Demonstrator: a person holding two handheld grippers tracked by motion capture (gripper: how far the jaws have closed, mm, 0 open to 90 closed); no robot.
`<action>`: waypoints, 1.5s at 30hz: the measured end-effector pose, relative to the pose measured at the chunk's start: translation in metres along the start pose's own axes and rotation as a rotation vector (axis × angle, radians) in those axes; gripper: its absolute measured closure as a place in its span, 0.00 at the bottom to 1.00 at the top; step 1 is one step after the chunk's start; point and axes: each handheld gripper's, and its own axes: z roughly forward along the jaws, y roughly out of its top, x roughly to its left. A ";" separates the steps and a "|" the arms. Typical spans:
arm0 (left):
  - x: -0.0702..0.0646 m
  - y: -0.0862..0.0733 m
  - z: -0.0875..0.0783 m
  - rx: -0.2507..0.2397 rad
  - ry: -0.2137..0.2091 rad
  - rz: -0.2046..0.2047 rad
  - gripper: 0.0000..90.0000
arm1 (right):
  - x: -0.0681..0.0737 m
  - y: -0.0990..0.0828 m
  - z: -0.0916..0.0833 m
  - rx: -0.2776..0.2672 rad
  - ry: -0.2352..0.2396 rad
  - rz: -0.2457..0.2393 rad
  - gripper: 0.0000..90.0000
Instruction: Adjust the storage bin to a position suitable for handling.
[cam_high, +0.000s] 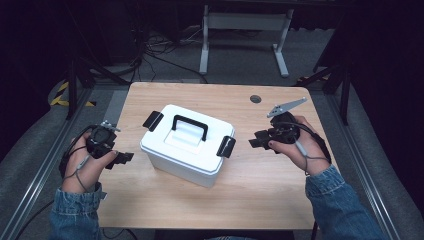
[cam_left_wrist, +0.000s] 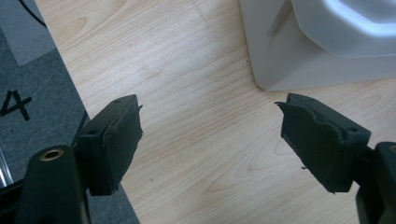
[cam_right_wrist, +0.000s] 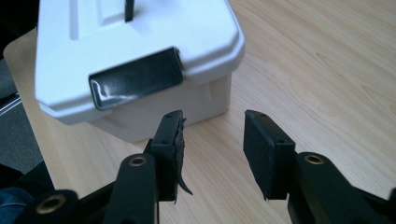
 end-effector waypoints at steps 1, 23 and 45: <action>0.000 0.000 0.000 0.001 0.004 0.001 0.23 | 0.004 0.008 0.001 -0.009 0.005 -0.010 0.65; 0.002 0.000 0.001 0.001 -0.011 -0.010 0.23 | 0.033 0.075 0.047 0.000 0.084 -0.072 0.63; 0.004 0.005 0.005 0.000 -0.026 0.000 0.23 | 0.049 0.097 0.102 0.076 0.126 -0.118 0.85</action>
